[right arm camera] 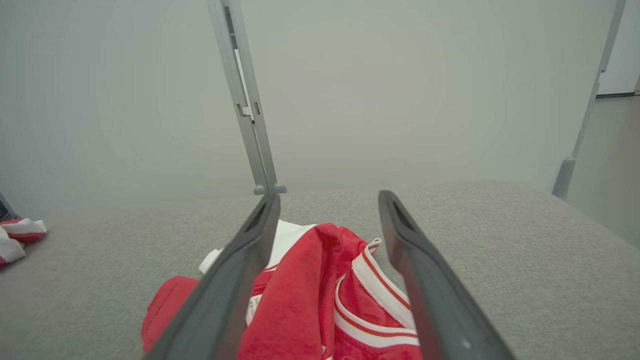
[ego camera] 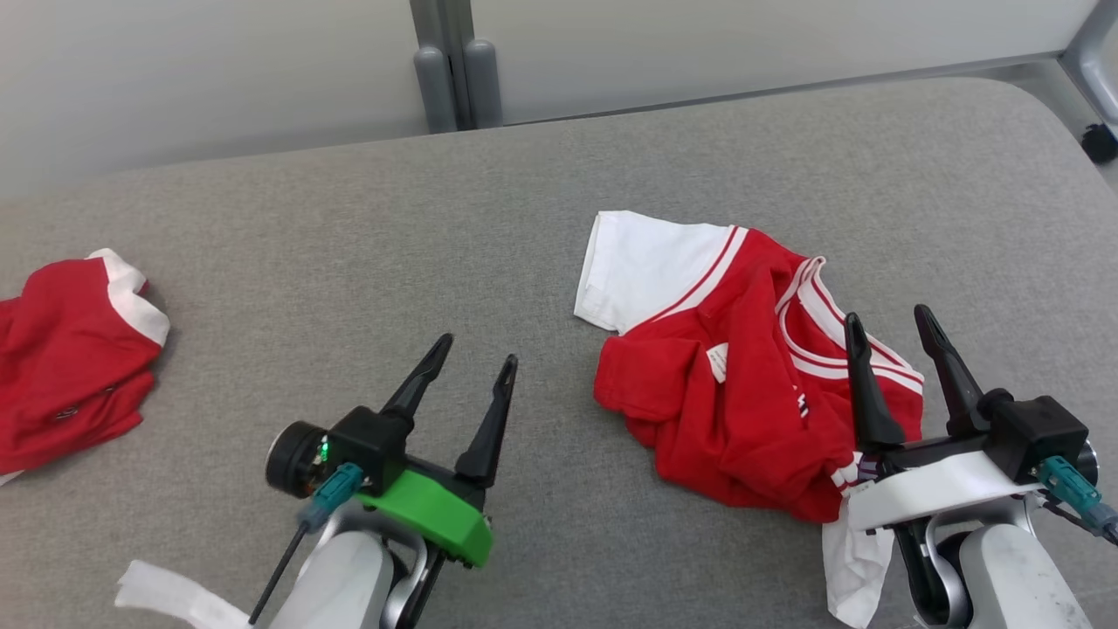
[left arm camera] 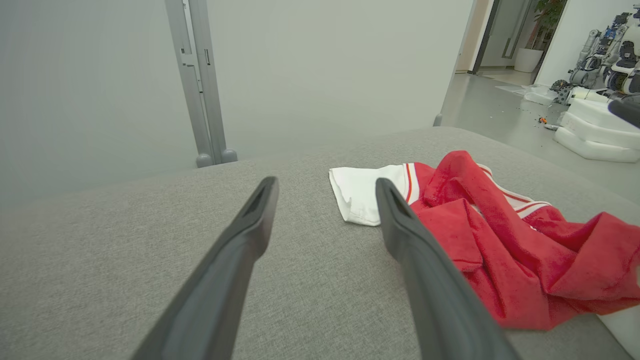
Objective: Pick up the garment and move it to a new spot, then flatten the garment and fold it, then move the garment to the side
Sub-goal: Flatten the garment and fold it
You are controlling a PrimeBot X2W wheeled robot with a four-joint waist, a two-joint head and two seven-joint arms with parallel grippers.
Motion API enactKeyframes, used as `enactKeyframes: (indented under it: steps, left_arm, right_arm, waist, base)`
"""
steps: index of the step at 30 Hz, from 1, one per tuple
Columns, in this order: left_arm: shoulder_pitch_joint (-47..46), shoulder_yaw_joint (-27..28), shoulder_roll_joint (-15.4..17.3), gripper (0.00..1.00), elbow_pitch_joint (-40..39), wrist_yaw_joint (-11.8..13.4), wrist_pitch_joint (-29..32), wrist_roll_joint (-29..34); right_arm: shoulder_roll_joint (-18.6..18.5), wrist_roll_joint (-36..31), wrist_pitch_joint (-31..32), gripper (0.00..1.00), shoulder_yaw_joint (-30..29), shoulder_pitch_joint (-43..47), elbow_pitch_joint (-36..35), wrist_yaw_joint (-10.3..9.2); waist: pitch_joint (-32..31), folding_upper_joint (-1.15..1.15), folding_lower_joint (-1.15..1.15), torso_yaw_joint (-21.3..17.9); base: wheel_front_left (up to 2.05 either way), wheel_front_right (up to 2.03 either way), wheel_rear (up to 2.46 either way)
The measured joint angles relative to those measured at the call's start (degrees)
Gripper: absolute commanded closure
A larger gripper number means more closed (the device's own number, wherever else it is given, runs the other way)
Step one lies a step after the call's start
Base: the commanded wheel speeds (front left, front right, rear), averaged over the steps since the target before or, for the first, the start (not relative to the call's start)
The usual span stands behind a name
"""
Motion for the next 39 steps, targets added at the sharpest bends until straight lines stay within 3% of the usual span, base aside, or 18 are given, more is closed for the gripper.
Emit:
enactKeyframes:
  steps: [10,23,24,25,35,36,37,38,39]
  left_arm:
    - [-10.14,-13.55,1.15,0.00,12.01,-0.01,0.00,-6.48]
    - [-15.43,-23.09,1.85,0.00,21.41,-0.01,0.00,-14.85]
    - [-15.50,-23.12,1.75,0.54,21.25,-0.01,0.00,-16.07]
    - [-15.55,-23.27,1.69,1.00,21.16,-0.01,0.00,-16.66]
    - [-16.39,-23.74,1.91,1.00,21.04,-0.01,0.00,-18.42]
    - [-16.39,-22.74,1.98,0.73,20.47,-0.01,-0.01,-17.95]
    - [-16.38,-21.73,2.03,0.07,20.03,-0.01,0.00,-16.91]
    - [-16.35,-21.12,2.03,0.00,19.79,-0.01,0.00,-16.24]
    - [-16.24,-20.69,1.99,0.00,19.56,-0.01,0.00,-15.71]
  right_arm:
    - [0.87,-0.25,0.00,0.00,0.14,-0.92,-1.22,0.00]
    - [1.42,-0.21,0.00,0.00,0.15,-1.62,-1.80,0.00]
    - [1.44,-0.21,0.00,0.00,0.07,-1.63,-1.90,0.00]
    - [1.44,-0.21,0.00,0.00,0.00,-1.63,-1.94,0.00]
    - [1.52,-0.32,0.00,0.00,-0.24,-1.53,-1.94,0.00]
    - [1.52,-0.32,0.00,0.00,-0.34,-1.45,-1.98,0.00]
    - [1.51,-0.33,0.00,0.00,-0.36,-1.40,-2.00,0.00]
    - [1.49,-0.33,0.00,0.00,-0.41,-1.31,-2.00,0.00]
    - [1.49,-0.33,0.00,0.00,-0.40,-1.20,-2.01,0.00]
  waist:
    - [2.87,0.00,0.00,-5.15]
    - [6.28,0.00,0.00,-10.19]
    - [6.38,0.00,0.00,-10.36]
    - [6.43,0.00,0.00,-10.45]
    - [5.18,0.00,0.00,-9.36]
    - [5.02,0.00,0.00,-9.11]
    - [4.86,0.00,0.00,-8.86]
    - [4.73,0.00,0.00,-8.65]
    - [4.57,0.00,0.00,-8.37]
  base:
    - [0.00,0.00,0.00]
    - [0.00,0.00,0.00]
    - [0.00,0.00,0.00]
    - [0.00,0.00,0.00]
    - [0.00,0.00,0.00]
    - [0.00,0.00,0.00]
    - [0.00,0.00,0.00]
    - [0.00,0.00,0.00]
    - [0.00,0.00,0.00]
